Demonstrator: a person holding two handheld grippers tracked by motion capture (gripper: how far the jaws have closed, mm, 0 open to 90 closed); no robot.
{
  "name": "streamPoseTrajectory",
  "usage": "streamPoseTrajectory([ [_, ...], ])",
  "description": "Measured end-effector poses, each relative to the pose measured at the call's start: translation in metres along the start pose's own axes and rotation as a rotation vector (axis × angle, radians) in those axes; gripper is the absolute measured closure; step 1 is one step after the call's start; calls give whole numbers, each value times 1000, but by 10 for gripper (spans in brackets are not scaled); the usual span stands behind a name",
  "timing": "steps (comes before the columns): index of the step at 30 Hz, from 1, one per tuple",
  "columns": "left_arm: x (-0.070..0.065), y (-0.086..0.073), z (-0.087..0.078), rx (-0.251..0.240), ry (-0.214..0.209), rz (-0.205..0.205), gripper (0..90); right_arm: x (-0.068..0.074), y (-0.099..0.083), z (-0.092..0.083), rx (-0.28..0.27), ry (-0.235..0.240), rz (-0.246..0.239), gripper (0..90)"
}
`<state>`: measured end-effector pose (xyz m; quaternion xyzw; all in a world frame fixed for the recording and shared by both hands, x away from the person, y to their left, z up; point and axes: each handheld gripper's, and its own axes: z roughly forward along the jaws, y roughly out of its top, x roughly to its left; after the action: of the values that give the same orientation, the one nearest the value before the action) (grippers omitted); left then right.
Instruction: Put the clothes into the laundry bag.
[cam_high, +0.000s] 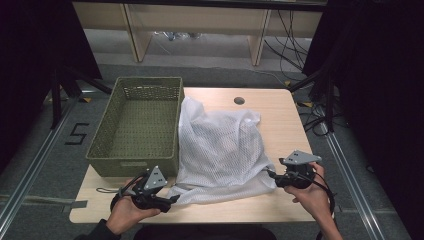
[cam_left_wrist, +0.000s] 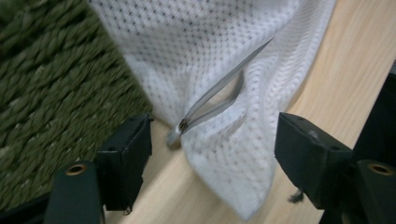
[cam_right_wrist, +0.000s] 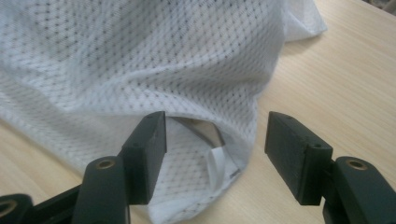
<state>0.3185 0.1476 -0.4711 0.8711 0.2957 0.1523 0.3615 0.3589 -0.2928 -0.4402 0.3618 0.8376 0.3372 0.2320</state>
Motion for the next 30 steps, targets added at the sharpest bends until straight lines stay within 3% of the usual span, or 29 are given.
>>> streamPoseTrajectory([
  [4, 3, -7, -1, 12, -1, -25, 226, 7, -4, 2, 8, 7, -16, 382],
  [7, 4, -12, -3, -6, -2, -43, 218, 13, -6, 3, 15, 19, 7, 373],
  [8, 5, -13, -5, -4, 0, -36, 206, 14, -7, 3, 9, 23, -9, 370],
  [10, 4, -15, -8, -15, 10, -40, 197, 17, -8, 2, 9, 55, 18, 367],
  [17, -1, -20, -14, -58, 21, -64, 201, 27, -14, -4, -3, 80, 45, 358],
  [21, -7, -21, -18, -48, 19, -49, 205, 34, -19, -10, -14, 111, 76, 355],
  [29, -12, -21, -20, -80, 12, -62, 204, 49, -31, -18, -13, 160, 63, 334],
  [30, -12, -21, -21, -67, 20, -50, 204, 50, -32, -19, -16, 163, 62, 334],
])
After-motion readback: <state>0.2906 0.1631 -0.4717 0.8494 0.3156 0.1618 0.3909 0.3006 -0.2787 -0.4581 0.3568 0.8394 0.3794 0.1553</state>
